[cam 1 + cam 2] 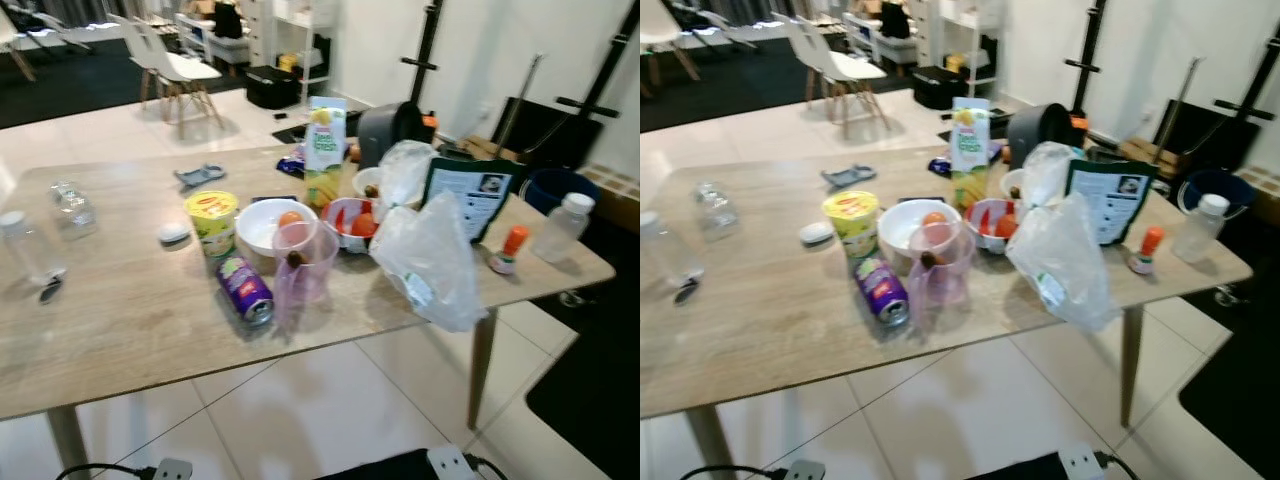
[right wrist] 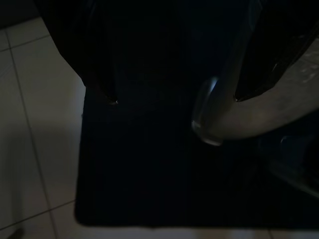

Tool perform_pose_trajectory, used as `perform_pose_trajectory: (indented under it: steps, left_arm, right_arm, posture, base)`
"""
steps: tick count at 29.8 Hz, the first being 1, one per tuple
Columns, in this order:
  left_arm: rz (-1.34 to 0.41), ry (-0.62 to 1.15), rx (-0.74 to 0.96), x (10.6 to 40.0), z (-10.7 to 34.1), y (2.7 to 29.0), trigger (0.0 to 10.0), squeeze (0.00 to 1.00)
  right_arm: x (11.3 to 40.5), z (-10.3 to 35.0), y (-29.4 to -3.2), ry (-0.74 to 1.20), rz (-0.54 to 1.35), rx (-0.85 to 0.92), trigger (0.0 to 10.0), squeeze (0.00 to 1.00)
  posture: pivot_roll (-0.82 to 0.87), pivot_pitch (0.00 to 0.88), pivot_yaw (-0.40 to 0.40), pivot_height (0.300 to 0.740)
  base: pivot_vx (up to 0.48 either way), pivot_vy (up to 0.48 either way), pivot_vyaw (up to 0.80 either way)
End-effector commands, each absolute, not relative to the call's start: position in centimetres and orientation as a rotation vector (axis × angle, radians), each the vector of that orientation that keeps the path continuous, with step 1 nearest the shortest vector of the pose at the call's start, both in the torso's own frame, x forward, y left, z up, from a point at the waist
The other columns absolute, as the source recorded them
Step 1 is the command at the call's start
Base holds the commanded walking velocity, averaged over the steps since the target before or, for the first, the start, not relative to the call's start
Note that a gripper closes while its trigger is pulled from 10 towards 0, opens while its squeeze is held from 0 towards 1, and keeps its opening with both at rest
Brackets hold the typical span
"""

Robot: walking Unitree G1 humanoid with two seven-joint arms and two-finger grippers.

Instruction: Restocking fridge

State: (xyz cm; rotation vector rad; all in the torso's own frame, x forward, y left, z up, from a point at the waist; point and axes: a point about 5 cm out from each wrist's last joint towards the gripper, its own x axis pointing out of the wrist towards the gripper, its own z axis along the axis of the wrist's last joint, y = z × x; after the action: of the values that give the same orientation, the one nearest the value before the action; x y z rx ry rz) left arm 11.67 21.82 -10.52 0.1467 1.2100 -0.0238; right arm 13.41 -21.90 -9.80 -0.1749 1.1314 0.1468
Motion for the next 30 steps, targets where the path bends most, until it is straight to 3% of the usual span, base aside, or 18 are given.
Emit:
perform_pose_trajectory:
  steps: [1,19,30]
  left_arm:
    - [-0.032,1.205,0.153,11.92,-10.47,21.7,10.0,0.0]
    - [-0.033,1.209,0.148,11.88,-10.49,21.66,10.0,0.0]
    - [-0.037,1.224,0.137,11.71,-10.57,21.55,10.0,0.0]
  right_arm:
    - [13.38,-9.83,-21.8,1.133,0.151,-0.172,10.0,0.0]
    - [13.34,-9.86,-21.66,1.128,0.149,-0.164,10.0,0.0]
    - [13.55,-9.77,-21.75,1.114,0.134,-0.159,10.0,0.0]
  posture:
    - [0.09,0.0,-0.003,0.74]
    - [0.09,0.0,-0.001,0.74]
    - [0.08,0.0,-0.001,0.74]
  base:
    - [0.0,0.0,0.8]
    - [0.0,0.0,0.8]
    - [0.0,-0.387,0.0]
